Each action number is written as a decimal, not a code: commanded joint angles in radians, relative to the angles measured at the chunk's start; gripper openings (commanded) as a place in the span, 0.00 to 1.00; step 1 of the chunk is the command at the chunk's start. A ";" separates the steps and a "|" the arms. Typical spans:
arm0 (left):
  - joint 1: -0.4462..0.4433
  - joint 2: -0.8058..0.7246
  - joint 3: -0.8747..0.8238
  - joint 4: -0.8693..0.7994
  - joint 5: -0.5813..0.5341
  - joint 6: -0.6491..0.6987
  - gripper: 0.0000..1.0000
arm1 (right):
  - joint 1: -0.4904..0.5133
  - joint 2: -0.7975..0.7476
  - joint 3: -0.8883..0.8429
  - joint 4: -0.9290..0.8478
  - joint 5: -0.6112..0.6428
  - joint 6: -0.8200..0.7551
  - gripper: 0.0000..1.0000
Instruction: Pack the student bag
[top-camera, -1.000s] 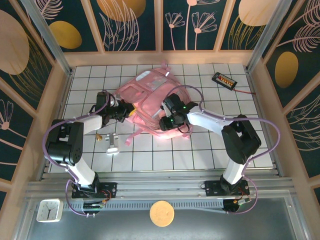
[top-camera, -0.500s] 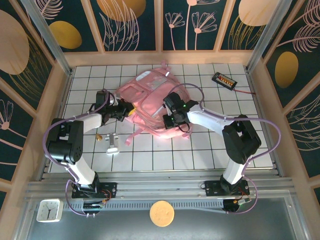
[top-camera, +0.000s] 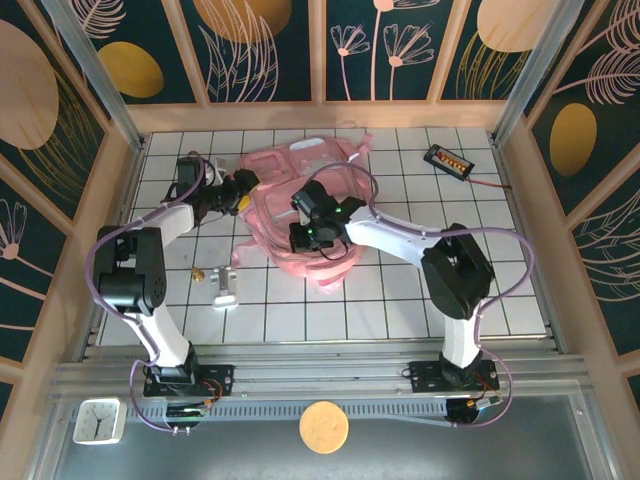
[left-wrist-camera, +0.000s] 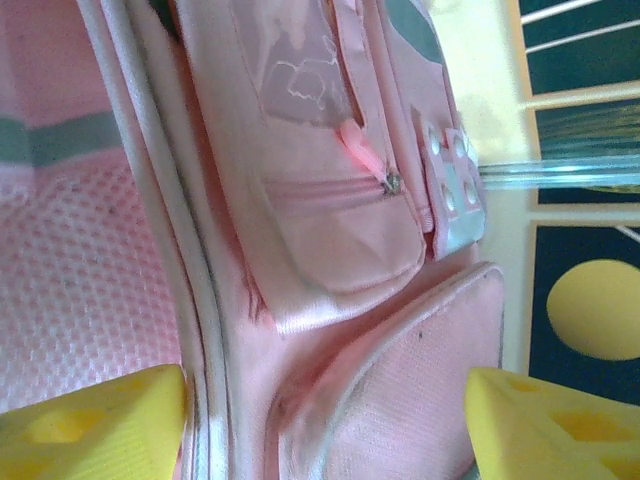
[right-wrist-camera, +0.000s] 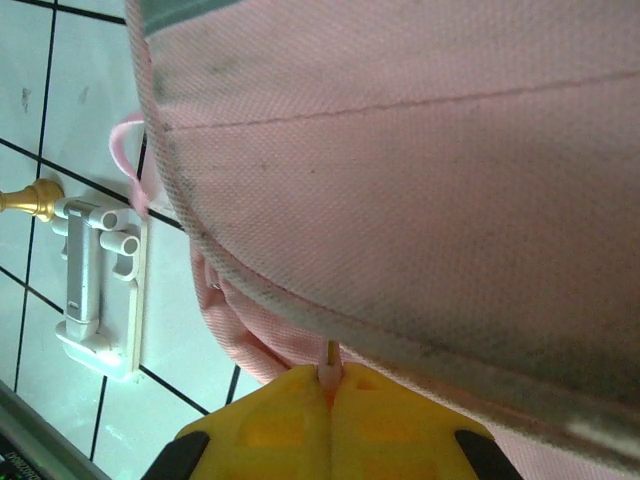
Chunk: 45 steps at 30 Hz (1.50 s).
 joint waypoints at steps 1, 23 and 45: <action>0.006 -0.154 -0.104 -0.038 -0.010 0.010 0.73 | 0.009 0.017 0.054 0.015 -0.072 0.034 0.00; -0.031 -0.266 -0.531 0.548 0.052 -0.448 0.54 | 0.031 0.008 0.182 -0.047 -0.115 0.017 0.00; -0.068 -0.119 -0.507 0.621 0.062 -0.449 0.06 | 0.049 0.063 0.307 -0.112 -0.116 0.023 0.00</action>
